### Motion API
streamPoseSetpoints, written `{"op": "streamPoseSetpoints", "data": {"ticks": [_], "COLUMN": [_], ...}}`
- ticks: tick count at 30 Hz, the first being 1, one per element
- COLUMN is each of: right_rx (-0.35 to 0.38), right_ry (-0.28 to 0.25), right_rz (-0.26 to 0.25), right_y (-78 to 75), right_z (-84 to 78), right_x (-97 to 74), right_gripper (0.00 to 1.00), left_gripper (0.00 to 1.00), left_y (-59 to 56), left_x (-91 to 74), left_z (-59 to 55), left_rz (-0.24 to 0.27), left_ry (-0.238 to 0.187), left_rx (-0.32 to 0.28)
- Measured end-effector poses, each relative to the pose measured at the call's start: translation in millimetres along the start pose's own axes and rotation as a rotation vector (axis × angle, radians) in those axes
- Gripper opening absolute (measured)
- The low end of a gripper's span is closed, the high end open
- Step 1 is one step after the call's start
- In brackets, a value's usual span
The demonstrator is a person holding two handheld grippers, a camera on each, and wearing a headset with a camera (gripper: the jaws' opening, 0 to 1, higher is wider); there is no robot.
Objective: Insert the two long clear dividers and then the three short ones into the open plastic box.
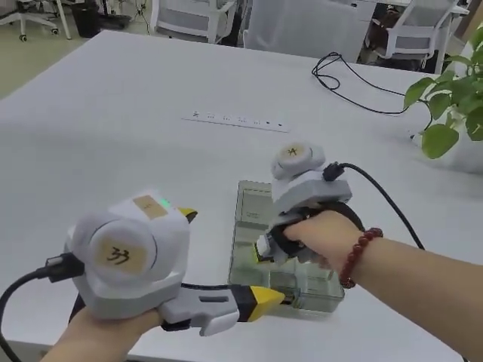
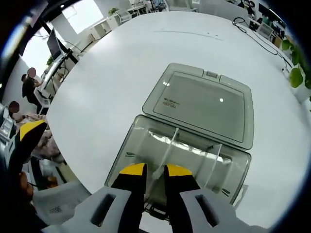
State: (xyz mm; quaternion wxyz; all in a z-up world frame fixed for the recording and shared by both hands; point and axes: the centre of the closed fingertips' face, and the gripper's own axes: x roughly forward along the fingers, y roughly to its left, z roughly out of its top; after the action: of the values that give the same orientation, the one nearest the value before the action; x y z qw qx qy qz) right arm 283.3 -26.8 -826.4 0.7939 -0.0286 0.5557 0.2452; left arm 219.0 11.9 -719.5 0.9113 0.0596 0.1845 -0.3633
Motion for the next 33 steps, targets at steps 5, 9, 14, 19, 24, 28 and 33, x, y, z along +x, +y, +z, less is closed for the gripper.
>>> {"op": "streamPoseSetpoints", "data": {"ticks": [5,9,14,19,24,28,33], "right_rx": [-0.009,-0.047,-0.170,-0.278,-0.372,-0.486,-0.567], "right_ry": [-0.024,-0.047,-0.077,-0.114,-0.127,-0.160,-0.164], "right_rz": [0.032,0.070,0.121,0.182,0.216,0.230,0.246], "right_y": [0.3,4.6,10.4,14.5,13.1,10.9,5.2], "right_z": [-0.5,0.4,0.5,1.5,-1.5,-0.8,-4.4], "right_x": [-8.1,-16.2,-28.0,-37.1,-43.2,-48.4,-53.4], "right_gripper": [0.22,0.27,0.33,0.35,0.41,0.43,0.44], "left_gripper": [0.95,0.96,0.96,0.96,0.96,0.96,0.95], "left_y": [-1.2,-3.1,-4.2,-4.8,-5.6,-5.1,-5.1], "left_x": [0.4,0.4,1.4,2.0,2.2,2.4,2.2], "left_z": [1.1,0.6,-0.7,-0.1,0.8,1.4,0.3], "left_rz": [0.001,-0.002,-0.002,0.001,0.004,0.006,0.010], "left_ry": [0.003,0.009,0.015,0.019,0.022,0.021,0.029], "left_rx": [-0.001,-0.002,-0.002,0.003,0.010,0.014,0.013]}}
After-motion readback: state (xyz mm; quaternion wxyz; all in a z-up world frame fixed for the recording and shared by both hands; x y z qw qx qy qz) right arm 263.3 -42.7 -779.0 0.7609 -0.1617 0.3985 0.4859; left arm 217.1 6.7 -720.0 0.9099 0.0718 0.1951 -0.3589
